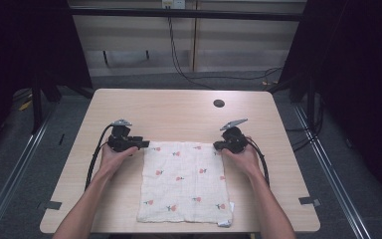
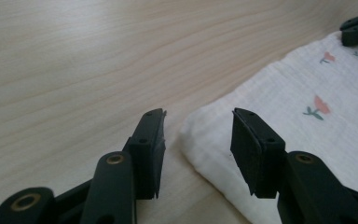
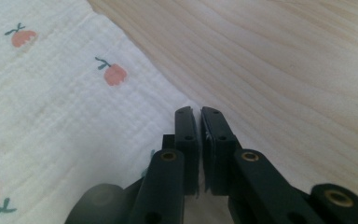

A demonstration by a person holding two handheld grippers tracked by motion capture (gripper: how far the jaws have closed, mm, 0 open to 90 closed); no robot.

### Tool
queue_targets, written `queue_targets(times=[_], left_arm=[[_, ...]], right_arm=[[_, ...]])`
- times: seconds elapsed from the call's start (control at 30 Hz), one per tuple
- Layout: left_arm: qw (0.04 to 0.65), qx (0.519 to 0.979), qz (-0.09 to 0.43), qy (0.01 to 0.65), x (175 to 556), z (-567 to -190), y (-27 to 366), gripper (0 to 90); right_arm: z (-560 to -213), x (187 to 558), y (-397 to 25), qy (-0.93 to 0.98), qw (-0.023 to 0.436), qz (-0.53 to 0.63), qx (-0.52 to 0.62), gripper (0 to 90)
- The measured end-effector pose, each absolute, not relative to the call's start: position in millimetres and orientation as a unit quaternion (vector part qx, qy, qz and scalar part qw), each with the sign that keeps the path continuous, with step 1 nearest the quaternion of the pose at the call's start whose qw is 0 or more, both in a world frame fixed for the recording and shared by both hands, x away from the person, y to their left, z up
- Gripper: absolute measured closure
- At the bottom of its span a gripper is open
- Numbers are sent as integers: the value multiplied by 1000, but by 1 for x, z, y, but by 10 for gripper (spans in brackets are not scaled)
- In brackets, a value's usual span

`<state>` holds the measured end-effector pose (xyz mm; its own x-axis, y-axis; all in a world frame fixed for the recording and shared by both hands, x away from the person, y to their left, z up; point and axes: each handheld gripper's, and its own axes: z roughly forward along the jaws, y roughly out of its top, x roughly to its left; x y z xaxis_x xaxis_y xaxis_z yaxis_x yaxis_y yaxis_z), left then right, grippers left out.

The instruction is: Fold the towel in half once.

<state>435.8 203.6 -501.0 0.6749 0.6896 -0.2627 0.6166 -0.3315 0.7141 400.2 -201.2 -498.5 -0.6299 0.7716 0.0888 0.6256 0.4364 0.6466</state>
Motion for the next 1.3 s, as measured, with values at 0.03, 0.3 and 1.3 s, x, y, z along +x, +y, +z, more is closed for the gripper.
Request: queue_targets(times=[0.03,0.3,1.3], left_arm=[[417,814,42,403,437,-502,203,562],[410,822,46,391,435,-507,198,631],[474,804,57,353,419,-462,204,887]], right_arm=[[-499,400,-202,840,111,332,416,860],[-499,401,-204,834,106,337,423,860],[-466,391,-222,796,101,417,427,868]])
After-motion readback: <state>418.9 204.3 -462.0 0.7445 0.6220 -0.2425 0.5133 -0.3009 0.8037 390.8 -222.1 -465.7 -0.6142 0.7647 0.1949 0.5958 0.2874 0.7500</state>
